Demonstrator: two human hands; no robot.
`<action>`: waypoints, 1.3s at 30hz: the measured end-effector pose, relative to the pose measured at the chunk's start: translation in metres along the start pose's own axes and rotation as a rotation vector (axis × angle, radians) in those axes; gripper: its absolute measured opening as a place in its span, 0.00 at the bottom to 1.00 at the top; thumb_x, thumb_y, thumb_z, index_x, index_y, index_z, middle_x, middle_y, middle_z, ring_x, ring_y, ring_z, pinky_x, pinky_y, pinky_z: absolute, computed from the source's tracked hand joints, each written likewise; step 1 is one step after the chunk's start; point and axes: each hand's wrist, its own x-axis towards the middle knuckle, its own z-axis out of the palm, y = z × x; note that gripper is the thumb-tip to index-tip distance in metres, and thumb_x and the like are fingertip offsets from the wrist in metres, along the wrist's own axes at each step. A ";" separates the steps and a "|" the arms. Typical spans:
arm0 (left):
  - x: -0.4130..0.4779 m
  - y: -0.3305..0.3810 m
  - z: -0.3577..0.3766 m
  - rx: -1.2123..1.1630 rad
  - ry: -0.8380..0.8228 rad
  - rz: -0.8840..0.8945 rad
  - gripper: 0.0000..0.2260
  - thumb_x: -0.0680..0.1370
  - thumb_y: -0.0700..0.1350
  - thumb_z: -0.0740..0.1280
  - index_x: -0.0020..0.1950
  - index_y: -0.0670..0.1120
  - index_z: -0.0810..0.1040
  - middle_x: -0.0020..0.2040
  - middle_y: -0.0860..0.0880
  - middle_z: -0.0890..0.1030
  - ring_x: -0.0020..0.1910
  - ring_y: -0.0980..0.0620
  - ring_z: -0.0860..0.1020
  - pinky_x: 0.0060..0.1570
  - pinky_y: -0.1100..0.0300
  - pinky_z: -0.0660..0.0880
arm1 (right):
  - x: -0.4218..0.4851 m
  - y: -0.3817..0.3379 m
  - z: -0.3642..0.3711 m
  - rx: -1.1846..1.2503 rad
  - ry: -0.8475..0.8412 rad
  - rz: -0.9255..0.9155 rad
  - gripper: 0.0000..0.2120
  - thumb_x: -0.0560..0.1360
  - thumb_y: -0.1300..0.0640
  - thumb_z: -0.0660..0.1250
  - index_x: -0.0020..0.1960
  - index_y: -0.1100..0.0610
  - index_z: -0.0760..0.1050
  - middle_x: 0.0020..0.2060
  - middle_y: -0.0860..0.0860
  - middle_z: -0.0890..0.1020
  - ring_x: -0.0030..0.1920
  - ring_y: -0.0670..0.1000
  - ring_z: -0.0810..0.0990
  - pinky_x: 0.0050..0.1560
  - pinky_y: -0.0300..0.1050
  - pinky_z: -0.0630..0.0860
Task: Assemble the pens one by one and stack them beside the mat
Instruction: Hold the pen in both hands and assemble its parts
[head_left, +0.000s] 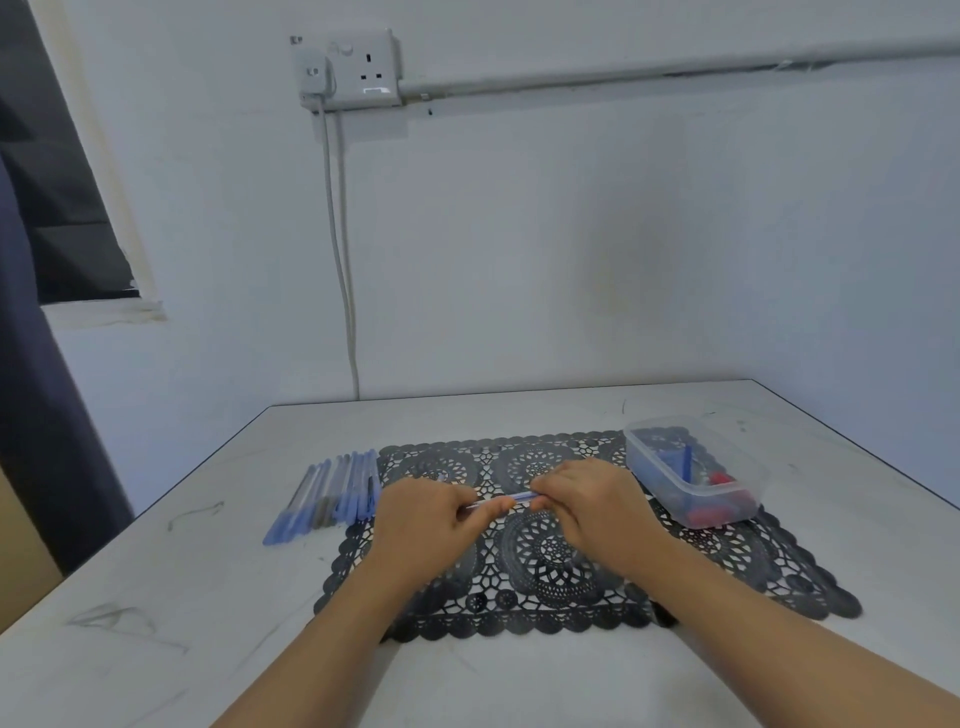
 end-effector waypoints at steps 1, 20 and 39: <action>0.000 0.000 0.000 0.003 -0.009 -0.004 0.34 0.69 0.74 0.39 0.26 0.47 0.66 0.20 0.51 0.63 0.22 0.55 0.64 0.25 0.65 0.55 | 0.000 -0.001 -0.001 -0.012 0.000 -0.016 0.13 0.72 0.52 0.59 0.40 0.56 0.81 0.30 0.48 0.81 0.31 0.50 0.79 0.31 0.46 0.78; 0.000 0.000 -0.009 -0.026 -0.065 -0.003 0.31 0.67 0.75 0.38 0.24 0.52 0.63 0.20 0.53 0.62 0.21 0.56 0.62 0.26 0.66 0.55 | -0.001 -0.004 -0.003 0.077 0.023 0.075 0.05 0.71 0.53 0.66 0.43 0.52 0.80 0.34 0.45 0.82 0.32 0.46 0.79 0.32 0.46 0.79; 0.002 -0.010 -0.007 0.051 -0.025 0.095 0.32 0.71 0.73 0.37 0.24 0.50 0.59 0.19 0.54 0.59 0.20 0.59 0.58 0.25 0.63 0.52 | -0.001 -0.013 -0.002 0.088 -0.033 0.095 0.20 0.68 0.65 0.71 0.59 0.56 0.76 0.47 0.50 0.78 0.45 0.46 0.75 0.47 0.36 0.70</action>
